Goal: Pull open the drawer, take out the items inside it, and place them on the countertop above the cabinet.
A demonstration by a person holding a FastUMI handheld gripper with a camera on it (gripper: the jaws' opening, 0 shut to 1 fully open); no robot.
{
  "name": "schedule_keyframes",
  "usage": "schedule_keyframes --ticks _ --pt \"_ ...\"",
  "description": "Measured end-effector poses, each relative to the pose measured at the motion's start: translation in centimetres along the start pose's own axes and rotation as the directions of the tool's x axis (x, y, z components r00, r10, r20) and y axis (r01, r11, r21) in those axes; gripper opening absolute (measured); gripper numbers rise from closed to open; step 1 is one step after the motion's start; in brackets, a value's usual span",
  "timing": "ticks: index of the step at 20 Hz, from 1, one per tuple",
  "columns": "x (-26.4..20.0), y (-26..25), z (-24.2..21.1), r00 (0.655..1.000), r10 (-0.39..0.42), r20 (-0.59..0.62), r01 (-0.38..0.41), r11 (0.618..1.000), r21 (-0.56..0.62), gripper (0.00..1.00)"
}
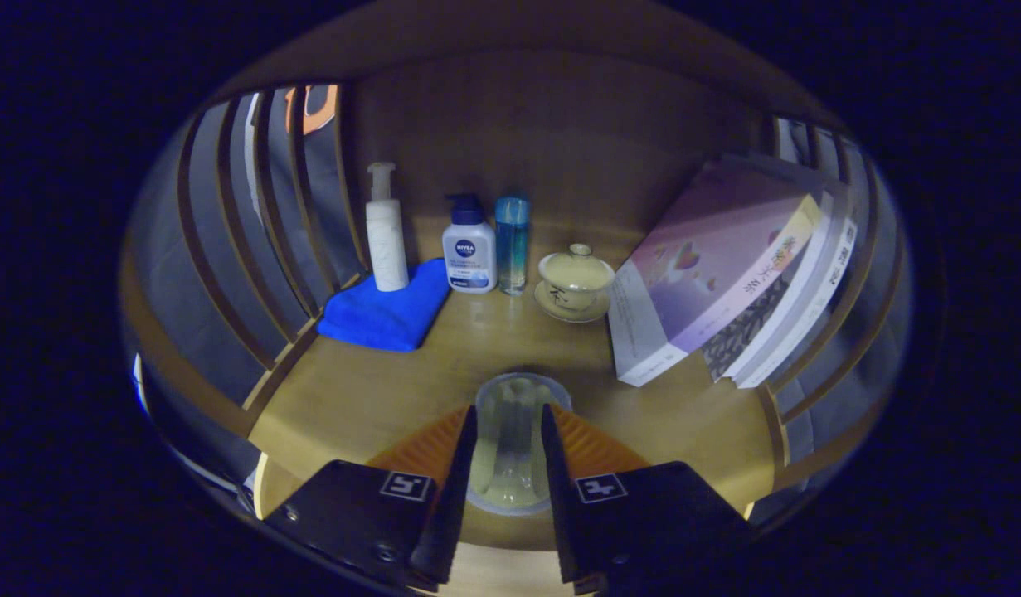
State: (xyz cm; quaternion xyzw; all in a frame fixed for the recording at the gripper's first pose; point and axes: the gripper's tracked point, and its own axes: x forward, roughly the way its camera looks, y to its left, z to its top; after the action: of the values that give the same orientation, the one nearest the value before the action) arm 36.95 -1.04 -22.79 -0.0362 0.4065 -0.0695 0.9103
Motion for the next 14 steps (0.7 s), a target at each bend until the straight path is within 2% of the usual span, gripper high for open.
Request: schedule_keyframes --ticks 3,4,9,11,14 --pt "-2.6 0.3 -1.6 0.999 0.034 0.035 -0.034 0.999 -0.014 0.57" --pt "-3.7 0.7 -2.2 0.997 0.056 0.050 -0.055 0.998 -0.021 0.66" --pt "-10.1 2.0 -4.1 0.978 0.126 0.164 -0.118 0.991 -0.056 0.68" --pt "-13.0 2.9 -4.7 0.963 0.151 0.223 -0.135 0.987 -0.086 0.76" --pt "-17.0 4.0 -6.7 0.940 0.186 0.286 -0.165 0.982 -0.096 0.78"
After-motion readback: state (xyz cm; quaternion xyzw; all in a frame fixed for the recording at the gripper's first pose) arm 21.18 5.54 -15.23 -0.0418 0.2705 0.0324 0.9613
